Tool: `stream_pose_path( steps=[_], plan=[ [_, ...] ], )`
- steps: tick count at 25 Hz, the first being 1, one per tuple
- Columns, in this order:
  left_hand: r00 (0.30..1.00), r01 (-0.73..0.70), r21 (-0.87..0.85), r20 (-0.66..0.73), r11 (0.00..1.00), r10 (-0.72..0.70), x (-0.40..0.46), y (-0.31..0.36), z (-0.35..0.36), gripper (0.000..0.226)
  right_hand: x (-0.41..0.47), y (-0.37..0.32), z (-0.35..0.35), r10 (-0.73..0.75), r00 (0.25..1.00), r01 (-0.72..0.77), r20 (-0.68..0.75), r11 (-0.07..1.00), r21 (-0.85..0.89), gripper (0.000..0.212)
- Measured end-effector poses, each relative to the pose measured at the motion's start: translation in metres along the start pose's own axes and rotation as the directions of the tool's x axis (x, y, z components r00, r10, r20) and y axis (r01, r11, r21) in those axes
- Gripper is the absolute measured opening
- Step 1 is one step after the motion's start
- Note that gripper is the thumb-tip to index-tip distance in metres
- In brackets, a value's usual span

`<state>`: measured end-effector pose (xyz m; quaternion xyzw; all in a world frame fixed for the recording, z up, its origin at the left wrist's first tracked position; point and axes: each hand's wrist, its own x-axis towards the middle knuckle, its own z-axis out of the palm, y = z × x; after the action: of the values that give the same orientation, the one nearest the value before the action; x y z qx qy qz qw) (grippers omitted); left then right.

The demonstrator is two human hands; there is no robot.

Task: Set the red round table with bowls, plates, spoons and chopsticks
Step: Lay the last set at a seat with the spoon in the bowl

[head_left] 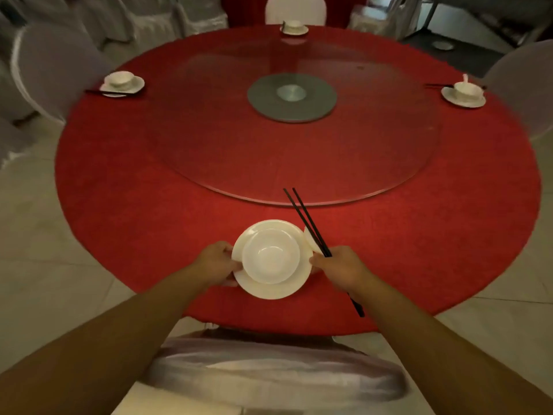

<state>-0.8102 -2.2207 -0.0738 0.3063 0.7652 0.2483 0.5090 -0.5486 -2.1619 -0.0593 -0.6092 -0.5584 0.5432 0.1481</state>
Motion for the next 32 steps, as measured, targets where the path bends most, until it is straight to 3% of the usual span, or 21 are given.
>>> stream_pose_path(
  steps=[10,19,24,29,32],
  plan=[
    [0.991,-0.107,-0.034,0.073,0.994,0.11,0.061,-0.028,0.002,0.031,0.04,0.032,0.02,-0.048,0.991,0.04,-0.127,0.997,-0.069,0.024],
    [0.991,-0.107,-0.125,0.07,0.986,0.116,0.068,-0.041,0.003,0.029,0.05,0.044,0.027,-0.084,0.985,0.068,-0.151,0.992,-0.104,0.044],
    [0.986,-0.133,-0.128,0.084,0.983,0.145,0.066,-0.042,0.001,0.03,0.045,0.037,0.017,-0.099,0.961,0.077,-0.259,0.992,-0.095,0.056],
    [0.985,-0.1,-0.098,0.13,0.99,0.113,0.058,-0.04,-0.001,0.032,0.04,0.021,0.019,-0.222,0.973,0.216,-0.066,0.972,-0.097,0.035],
    [0.985,-0.094,-0.124,0.136,0.988,0.11,0.055,-0.039,-0.001,0.032,0.041,0.012,0.024,-0.318,0.943,0.33,0.096,0.927,-0.177,0.035]
  ],
)
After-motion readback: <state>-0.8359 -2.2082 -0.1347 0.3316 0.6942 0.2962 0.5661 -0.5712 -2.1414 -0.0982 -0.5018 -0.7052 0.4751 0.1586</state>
